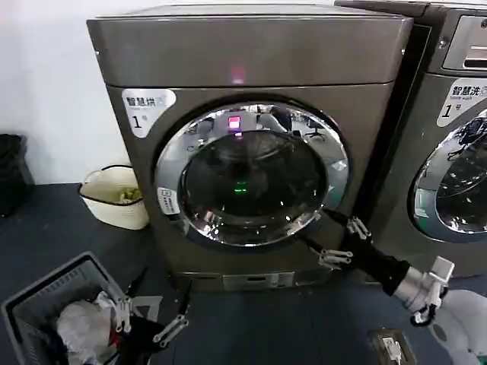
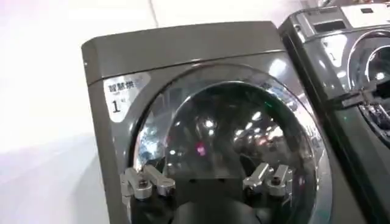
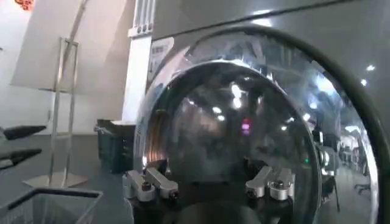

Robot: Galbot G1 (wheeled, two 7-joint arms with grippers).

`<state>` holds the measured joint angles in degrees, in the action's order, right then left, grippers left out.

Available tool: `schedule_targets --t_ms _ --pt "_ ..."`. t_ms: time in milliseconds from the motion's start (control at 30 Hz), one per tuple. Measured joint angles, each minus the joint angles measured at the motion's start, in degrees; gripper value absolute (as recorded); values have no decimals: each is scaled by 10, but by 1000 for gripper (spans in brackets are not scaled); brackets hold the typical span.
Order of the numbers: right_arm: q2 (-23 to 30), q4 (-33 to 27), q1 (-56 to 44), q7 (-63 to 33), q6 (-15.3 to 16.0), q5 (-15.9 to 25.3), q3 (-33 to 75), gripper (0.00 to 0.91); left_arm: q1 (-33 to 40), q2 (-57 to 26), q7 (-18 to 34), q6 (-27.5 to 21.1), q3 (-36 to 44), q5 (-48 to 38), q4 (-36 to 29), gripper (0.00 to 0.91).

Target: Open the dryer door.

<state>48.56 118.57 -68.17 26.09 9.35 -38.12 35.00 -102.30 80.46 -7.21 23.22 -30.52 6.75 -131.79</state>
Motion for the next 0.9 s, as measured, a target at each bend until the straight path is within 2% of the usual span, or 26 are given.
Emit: schedule_targets --t_ms 900 --pt "33 -86 171 -65 -6 35 -184 907 -11 11 0 3 2 9 -21 907"
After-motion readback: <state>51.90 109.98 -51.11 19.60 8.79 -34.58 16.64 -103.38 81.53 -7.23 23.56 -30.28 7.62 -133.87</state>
